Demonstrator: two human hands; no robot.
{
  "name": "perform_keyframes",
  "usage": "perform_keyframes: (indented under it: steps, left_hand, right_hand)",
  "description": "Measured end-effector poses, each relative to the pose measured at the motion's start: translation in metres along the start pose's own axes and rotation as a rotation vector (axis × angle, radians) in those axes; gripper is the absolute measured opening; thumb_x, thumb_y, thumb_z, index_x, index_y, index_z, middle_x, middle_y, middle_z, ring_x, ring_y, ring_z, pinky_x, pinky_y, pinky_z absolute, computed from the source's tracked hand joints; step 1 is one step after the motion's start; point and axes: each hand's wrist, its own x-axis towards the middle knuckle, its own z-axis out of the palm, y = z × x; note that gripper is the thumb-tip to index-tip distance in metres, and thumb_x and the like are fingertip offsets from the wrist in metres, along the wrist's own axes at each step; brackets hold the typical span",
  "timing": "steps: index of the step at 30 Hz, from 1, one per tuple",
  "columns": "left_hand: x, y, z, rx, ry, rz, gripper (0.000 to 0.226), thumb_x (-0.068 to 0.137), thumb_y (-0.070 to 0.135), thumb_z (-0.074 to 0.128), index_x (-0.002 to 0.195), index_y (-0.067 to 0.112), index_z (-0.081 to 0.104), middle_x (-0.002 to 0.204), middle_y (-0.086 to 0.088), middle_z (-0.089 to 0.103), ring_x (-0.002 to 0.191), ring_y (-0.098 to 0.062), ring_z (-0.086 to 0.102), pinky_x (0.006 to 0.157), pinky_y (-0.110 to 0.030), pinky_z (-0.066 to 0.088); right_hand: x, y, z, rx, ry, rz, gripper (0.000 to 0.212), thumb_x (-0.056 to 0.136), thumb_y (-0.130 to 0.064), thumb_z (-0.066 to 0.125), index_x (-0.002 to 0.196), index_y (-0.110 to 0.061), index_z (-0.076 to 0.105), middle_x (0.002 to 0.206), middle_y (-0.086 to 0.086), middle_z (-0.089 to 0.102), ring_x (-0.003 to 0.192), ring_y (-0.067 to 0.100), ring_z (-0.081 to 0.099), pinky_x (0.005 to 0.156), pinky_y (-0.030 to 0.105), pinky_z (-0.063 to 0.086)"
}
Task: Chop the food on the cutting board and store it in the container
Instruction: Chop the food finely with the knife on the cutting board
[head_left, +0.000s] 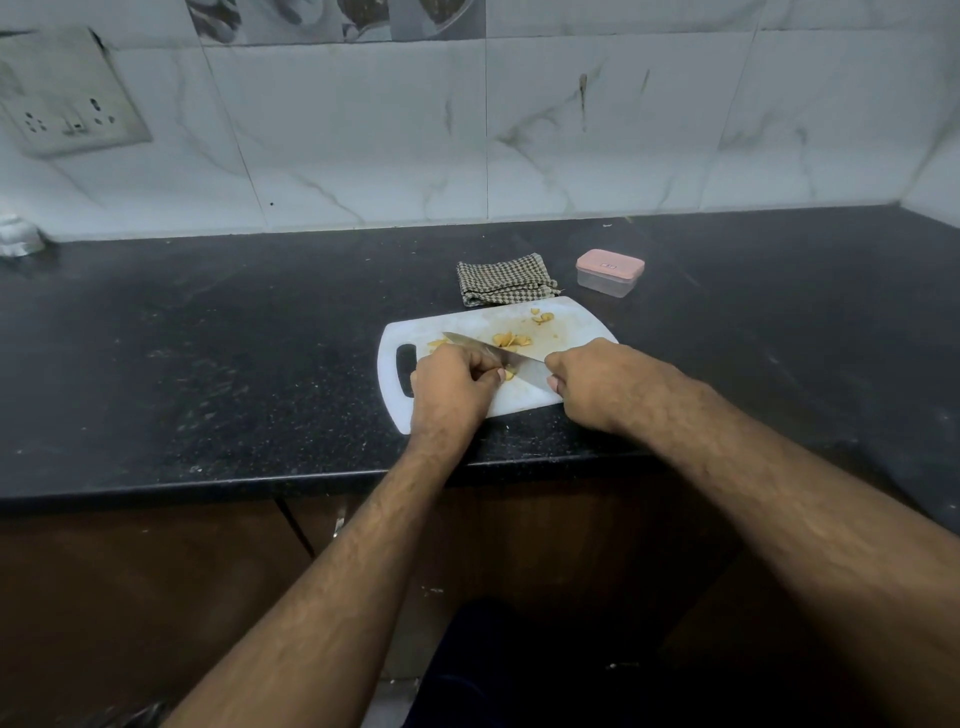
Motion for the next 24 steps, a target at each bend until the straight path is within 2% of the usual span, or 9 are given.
perform_keyframes:
  steps: [3,6,11,14,17,20,24]
  left_hand:
    - [0.001,-0.001,0.0,0.009,-0.006,0.011,0.014,0.088,0.018,0.077,0.078,0.027,0.079,0.082,0.022,0.073,0.092,-0.001,0.066,0.104,-0.042,0.051]
    - [-0.001,0.0,0.0,0.024,0.0,0.013,0.009,0.089,0.018,0.077,0.084,0.025,0.081,0.074,0.025,0.068,0.086,0.0,0.066,0.102,-0.043,0.052]
    - [-0.004,0.005,-0.003,0.0,0.045,-0.037,0.005,0.087,0.019,0.081,0.083,0.021,0.079,0.071,0.018,0.067,0.075,0.0,0.064,0.088,-0.033,0.058]
    - [-0.004,0.004,-0.002,0.001,0.054,-0.053,0.008,0.085,0.019,0.082,0.08,0.02,0.077,0.073,0.013,0.069,0.073,-0.001,0.063,0.082,-0.027,0.058]
    - [-0.004,0.004,-0.002,0.004,0.044,-0.053,0.005,0.086,0.019,0.081,0.082,0.02,0.079,0.074,0.015,0.069,0.075,-0.001,0.064,0.082,-0.028,0.058]
    - [-0.004,0.004,-0.003,0.017,0.035,-0.048,0.002,0.087,0.019,0.08,0.085,0.02,0.081,0.075,0.016,0.07,0.077,-0.001,0.065,0.084,-0.03,0.059]
    - [-0.004,0.005,-0.003,0.012,0.032,-0.045,0.002,0.088,0.02,0.08,0.087,0.02,0.081,0.075,0.018,0.069,0.079,-0.001,0.065,0.087,-0.032,0.059]
  right_hand:
    - [0.004,-0.006,0.005,-0.007,-0.009,0.0,0.006,0.105,-0.026,0.042,0.104,-0.031,0.039,0.085,-0.003,0.039,0.09,0.018,0.05,0.076,0.038,0.046]
    - [0.004,-0.003,0.014,0.051,0.024,-0.005,0.006,0.106,-0.028,0.04,0.1,-0.029,0.04,0.094,0.002,0.048,0.087,0.017,0.051,0.078,0.038,0.05]
    - [-0.001,0.005,0.025,0.125,0.097,0.002,0.014,0.108,-0.033,0.033,0.099,-0.026,0.041,0.09,0.004,0.05,0.08,0.016,0.052,0.075,0.039,0.053]
    - [-0.001,0.008,0.03,0.197,0.134,0.006,0.021,0.108,-0.035,0.034,0.09,-0.026,0.041,0.091,0.004,0.055,0.079,0.017,0.054,0.067,0.037,0.05]
    - [-0.001,0.011,0.032,0.242,0.137,0.008,0.027,0.107,-0.037,0.035,0.083,-0.027,0.04,0.089,0.003,0.058,0.079,0.017,0.056,0.064,0.035,0.048]
    - [0.0,0.011,0.03,0.213,0.123,0.001,0.025,0.107,-0.038,0.034,0.085,-0.028,0.039,0.09,0.003,0.057,0.08,0.017,0.055,0.067,0.037,0.05]
    - [-0.001,0.009,0.025,0.172,0.095,-0.012,0.02,0.108,-0.036,0.034,0.092,-0.027,0.042,0.089,0.002,0.053,0.079,0.014,0.052,0.066,0.035,0.045]
